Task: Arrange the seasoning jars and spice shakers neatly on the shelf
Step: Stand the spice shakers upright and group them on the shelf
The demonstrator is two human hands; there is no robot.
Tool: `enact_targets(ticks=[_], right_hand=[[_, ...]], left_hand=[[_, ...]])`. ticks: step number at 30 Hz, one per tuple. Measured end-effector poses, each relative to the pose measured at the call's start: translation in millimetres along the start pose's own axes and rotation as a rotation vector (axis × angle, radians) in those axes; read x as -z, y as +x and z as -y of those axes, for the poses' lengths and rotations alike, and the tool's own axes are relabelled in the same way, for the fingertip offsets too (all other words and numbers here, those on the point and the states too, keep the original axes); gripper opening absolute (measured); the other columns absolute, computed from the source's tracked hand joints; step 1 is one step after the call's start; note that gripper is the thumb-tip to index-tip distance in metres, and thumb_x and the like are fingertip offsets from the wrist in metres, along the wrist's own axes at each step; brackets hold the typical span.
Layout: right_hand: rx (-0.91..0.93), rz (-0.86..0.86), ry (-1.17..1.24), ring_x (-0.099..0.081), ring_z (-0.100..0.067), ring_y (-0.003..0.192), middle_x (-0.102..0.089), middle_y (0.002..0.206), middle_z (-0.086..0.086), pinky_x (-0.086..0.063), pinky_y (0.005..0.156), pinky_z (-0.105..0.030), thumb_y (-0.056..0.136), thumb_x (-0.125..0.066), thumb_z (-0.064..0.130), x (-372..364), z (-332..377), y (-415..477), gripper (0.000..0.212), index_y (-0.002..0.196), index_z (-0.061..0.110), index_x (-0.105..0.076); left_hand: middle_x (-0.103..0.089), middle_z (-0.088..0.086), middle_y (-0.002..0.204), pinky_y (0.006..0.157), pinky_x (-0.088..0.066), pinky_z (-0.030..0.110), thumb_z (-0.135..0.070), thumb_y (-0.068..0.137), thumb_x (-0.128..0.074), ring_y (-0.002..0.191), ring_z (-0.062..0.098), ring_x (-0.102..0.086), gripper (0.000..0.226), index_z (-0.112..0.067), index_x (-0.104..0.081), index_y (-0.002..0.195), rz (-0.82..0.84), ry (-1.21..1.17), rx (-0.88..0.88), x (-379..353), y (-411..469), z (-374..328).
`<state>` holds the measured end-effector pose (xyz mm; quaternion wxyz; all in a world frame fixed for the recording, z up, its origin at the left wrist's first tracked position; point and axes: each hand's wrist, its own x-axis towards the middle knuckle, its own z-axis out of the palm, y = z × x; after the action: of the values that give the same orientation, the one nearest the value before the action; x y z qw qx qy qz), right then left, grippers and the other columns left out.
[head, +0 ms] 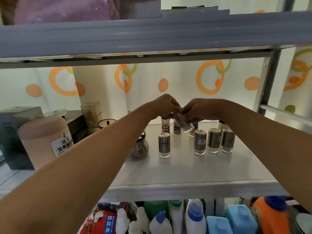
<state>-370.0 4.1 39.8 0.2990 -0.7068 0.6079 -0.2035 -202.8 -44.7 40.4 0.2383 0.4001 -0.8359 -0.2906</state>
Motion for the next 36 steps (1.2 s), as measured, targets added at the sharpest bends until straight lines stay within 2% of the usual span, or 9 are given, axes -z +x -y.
enact_targets(ticks=[4,7,10,13,16,20,25,28,36], right_hand=[[0.085,-0.159,0.184,-0.07,-0.03,0.091,-0.072,0.1,-0.024,-0.054,0.092,-0.035,0.086,-0.071,0.011,-18.4,-0.7,-21.4,0.024,0.104,-0.003,-0.071],[0.084,-0.388,0.133,-0.059,-0.017,0.071,-0.068,0.081,-0.008,-0.043,0.07,-0.028,0.079,-0.077,0.012,-55.2,-0.7,-38.5,0.019,0.095,0.005,-0.071],[0.033,-0.44,0.077,-0.064,-0.016,0.09,-0.069,0.1,0.0,-0.045,0.076,-0.026,0.082,-0.076,0.02,-98.7,-5.6,-52.6,0.036,0.116,0.018,-0.063],[-0.022,-0.507,0.081,-0.062,-0.012,0.089,-0.071,0.103,0.0,-0.043,0.081,-0.024,0.085,-0.073,0.028,-123.9,-25.0,-53.7,0.049,0.13,0.014,-0.059],[-0.084,-0.569,0.079,-0.067,-0.013,0.088,-0.073,0.102,-0.002,-0.052,0.089,-0.031,0.085,-0.072,0.034,-137.2,-42.5,-51.9,0.045,0.123,0.012,-0.064],[-0.083,-0.599,0.13,-0.067,-0.01,0.066,-0.069,0.078,0.004,-0.055,0.072,-0.028,0.089,-0.069,0.032,-145.6,-53.5,-55.8,0.013,0.089,0.019,-0.066],[-0.05,-0.621,0.171,-0.064,-0.007,0.061,-0.067,0.075,0.006,-0.048,0.064,-0.017,0.091,-0.067,0.029,-150.1,-59.9,-55.1,0.015,0.095,0.015,-0.07],[-0.034,-0.588,0.126,-0.063,-0.009,0.069,-0.067,0.079,0.008,-0.051,0.075,-0.023,0.09,-0.068,0.03,-151.5,-62.4,-55.0,0.017,0.1,0.017,-0.071],[-0.007,-0.581,0.069,-0.056,-0.003,0.07,-0.065,0.086,0.008,-0.044,0.075,-0.021,0.09,-0.067,0.027,-152.1,-64.6,-54.9,0.017,0.103,0.017,-0.073]], left_hand=[[-0.073,0.017,0.09,0.078,-0.056,0.033,-0.027,0.09,-0.066,0.073,0.017,-0.064,0.027,-0.002,-0.074,0.098,0.005,0.205,-0.066,5.7,-4.1,-9.9],[-0.071,0.007,0.077,0.067,-0.051,0.029,-0.032,0.089,-0.066,0.067,0.014,-0.061,0.027,-0.007,-0.075,0.096,0.004,0.33,-0.096,11.9,-11.1,-15.3],[-0.073,0.006,0.081,0.071,-0.056,0.034,-0.035,0.089,-0.065,0.075,0.022,-0.068,0.029,-0.009,-0.075,0.096,0.042,0.39,-0.102,12.0,-17.7,-16.4],[-0.073,0.005,0.084,0.073,-0.057,0.034,-0.038,0.088,-0.065,0.079,0.022,-0.069,0.031,-0.01,-0.075,0.098,0.06,0.429,-0.114,6.0,-21.6,-15.3],[-0.07,-0.001,0.084,0.064,-0.047,0.025,-0.039,0.088,-0.066,0.076,0.014,-0.063,0.031,-0.011,-0.074,0.1,0.049,0.456,-0.137,-1.7,-23.9,-14.3],[-0.072,0.001,0.092,0.069,-0.051,0.028,-0.04,0.086,-0.067,0.085,0.015,-0.064,0.029,-0.014,-0.075,0.097,0.04,0.465,-0.153,-13.6,-22.1,-11.6],[-0.074,0.002,0.091,0.07,-0.053,0.031,-0.04,0.083,-0.07,0.082,0.016,-0.066,0.028,-0.014,-0.075,0.093,0.044,0.47,-0.151,-30.1,-19.4,-6.3],[-0.072,0.005,0.078,0.063,-0.049,0.031,-0.04,0.081,-0.072,0.07,0.018,-0.063,0.027,-0.013,-0.074,0.084,0.056,0.475,-0.135,-42.1,-19.8,-1.2],[-0.072,0.007,0.078,0.075,-0.054,0.039,-0.041,0.083,-0.07,0.083,0.022,-0.066,0.032,-0.009,-0.073,0.084,0.062,0.488,-0.13,-60.3,-21.6,16.2]])
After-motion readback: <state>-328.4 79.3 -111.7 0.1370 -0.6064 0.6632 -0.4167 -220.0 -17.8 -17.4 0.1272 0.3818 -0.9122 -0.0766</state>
